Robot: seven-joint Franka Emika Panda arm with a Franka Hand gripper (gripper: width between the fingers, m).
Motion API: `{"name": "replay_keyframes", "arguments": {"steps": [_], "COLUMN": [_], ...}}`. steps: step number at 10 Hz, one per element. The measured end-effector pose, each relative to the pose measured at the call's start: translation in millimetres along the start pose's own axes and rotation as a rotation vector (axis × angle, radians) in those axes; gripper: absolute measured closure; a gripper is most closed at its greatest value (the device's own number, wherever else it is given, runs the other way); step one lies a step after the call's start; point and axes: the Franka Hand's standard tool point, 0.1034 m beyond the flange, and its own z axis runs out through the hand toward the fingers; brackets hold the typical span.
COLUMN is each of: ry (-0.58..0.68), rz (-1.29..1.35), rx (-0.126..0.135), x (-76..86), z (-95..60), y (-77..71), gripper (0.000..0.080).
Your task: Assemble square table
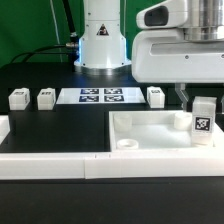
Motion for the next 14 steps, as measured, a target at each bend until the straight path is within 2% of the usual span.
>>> {"name": "replay_keyframes", "arguments": {"steps": [2,3,6,8,9,10,12,13,14], "ry": [-0.018,-0.026,-0.034,-0.045,-0.043,-0.033,-0.031,-0.021,-0.015], "rz": [0.373,0.453,0.671,0.966,1.080,1.142,1.073,0.910,0.676], "rx": [0.023,0.029,0.023,0.006,0.013,0.021,0.022,0.032,0.033], "x": [1.3,1.9,0.1,-5.6,-7.7,-8.8,-8.6,-5.3,-4.1], "z": [0.8,0.7,1.1,0.8,1.2,1.7,1.8,0.9,1.0], "y": [2.9,4.1,3.6,-1.3,-5.5,-8.6,-8.3,-7.4,-6.3], "gripper": [0.0507,0.0507,0.0506,0.0506,0.0506,0.0506,0.0506,0.0299,0.0191]}}
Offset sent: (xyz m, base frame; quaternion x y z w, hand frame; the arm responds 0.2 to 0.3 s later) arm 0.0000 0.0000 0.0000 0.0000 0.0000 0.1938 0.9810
